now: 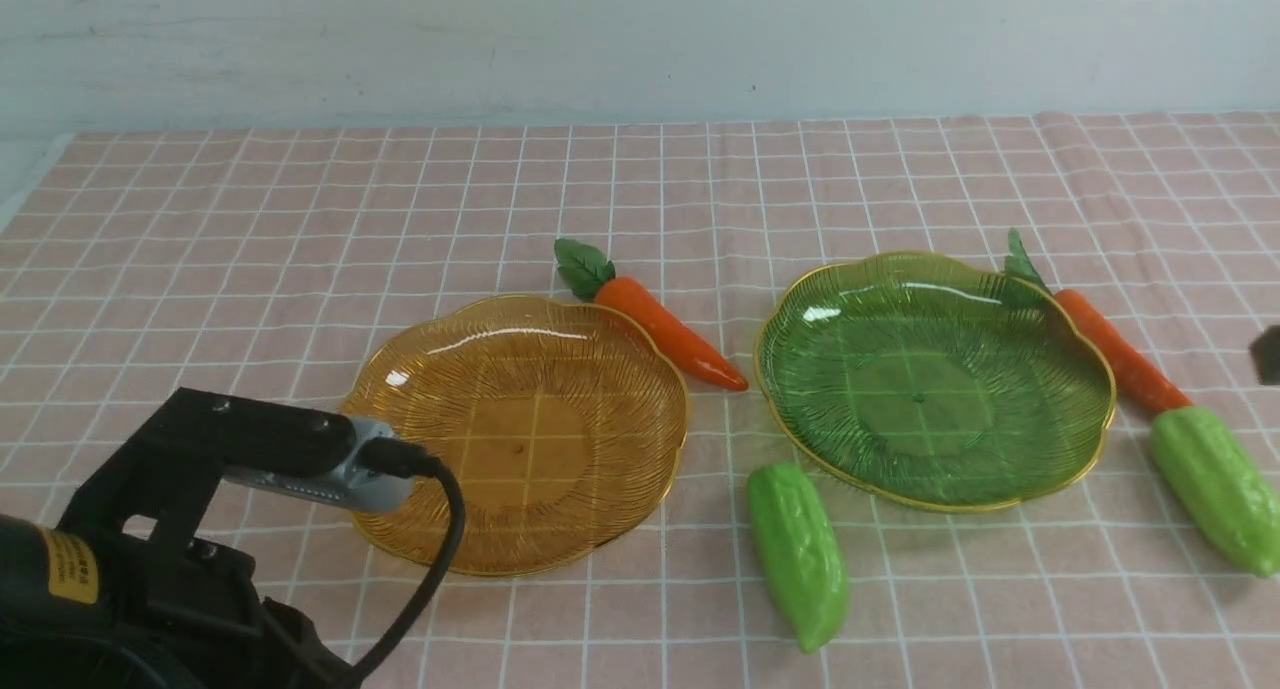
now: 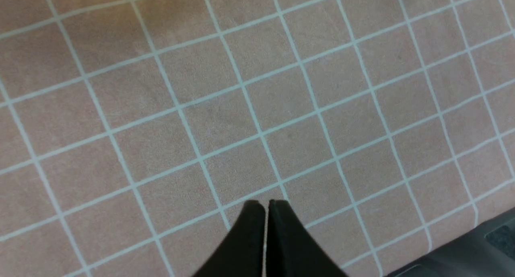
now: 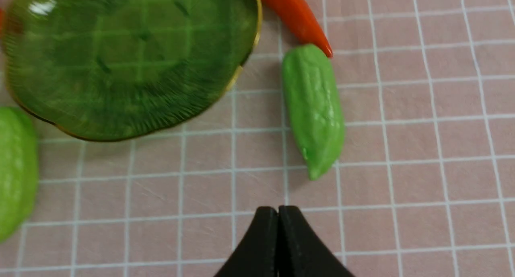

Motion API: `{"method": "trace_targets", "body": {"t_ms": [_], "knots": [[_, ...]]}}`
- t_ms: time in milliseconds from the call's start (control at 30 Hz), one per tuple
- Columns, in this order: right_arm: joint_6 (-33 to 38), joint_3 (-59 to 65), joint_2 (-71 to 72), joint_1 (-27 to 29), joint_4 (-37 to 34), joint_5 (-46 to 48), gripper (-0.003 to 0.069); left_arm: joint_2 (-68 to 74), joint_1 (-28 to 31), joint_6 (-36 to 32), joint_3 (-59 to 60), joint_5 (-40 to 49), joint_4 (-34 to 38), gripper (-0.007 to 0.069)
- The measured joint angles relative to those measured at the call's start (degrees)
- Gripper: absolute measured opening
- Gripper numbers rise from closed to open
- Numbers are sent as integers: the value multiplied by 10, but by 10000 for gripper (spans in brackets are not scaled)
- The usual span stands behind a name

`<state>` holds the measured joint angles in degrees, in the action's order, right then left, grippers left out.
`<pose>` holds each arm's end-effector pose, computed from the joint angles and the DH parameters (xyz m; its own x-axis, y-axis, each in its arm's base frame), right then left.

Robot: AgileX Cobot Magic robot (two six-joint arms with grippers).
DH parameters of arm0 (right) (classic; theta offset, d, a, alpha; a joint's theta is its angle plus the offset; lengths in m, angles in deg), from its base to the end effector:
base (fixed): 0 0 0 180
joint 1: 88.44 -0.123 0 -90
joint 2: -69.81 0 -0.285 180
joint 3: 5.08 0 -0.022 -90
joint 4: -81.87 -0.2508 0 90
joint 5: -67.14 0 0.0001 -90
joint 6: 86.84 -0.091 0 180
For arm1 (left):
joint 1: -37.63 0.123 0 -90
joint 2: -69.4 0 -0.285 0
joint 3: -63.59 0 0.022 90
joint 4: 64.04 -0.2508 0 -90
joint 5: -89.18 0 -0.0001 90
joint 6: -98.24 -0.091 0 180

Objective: Put different types of vegetables on the plate.
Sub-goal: 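Carry the green vegetable from the table to the plate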

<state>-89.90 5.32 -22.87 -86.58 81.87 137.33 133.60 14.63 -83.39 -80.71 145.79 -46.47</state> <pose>0.2730 -0.0089 0.2820 -0.9894 0.0855 -0.1170 0.0854 0.9963 0.0063 0.1416 -0.0851 0.2781 -0.8955 0.2292 -0.3816 0.3503 0.8917 -0.2866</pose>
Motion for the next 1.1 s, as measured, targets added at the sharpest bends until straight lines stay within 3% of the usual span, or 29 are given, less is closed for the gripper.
{"method": "trace_targets", "body": {"t_ms": [267,367,400,533,667,967,1100], "knots": [[7,-49,-102,0,0,0,194,0,0,1,0,28,-19,-3],[-5,-52,-131,0,29,-1,351,0,0,1,0,36,-21,-3],[-9,-52,-132,0,32,-3,358,0,0,1,0,37,-21,-3],[-53,-55,-141,0,66,-44,514,0,0,2,0,38,-21,-3],[-65,-56,-171,0,70,-60,605,0,0,2,0,38,-21,-3],[-65,-56,-241,0,81,-84,619,0,0,2,0,38,-25,-3],[-62,-56,-260,0,81,-98,556,0,-1,2,0,38,-25,-3]]}}
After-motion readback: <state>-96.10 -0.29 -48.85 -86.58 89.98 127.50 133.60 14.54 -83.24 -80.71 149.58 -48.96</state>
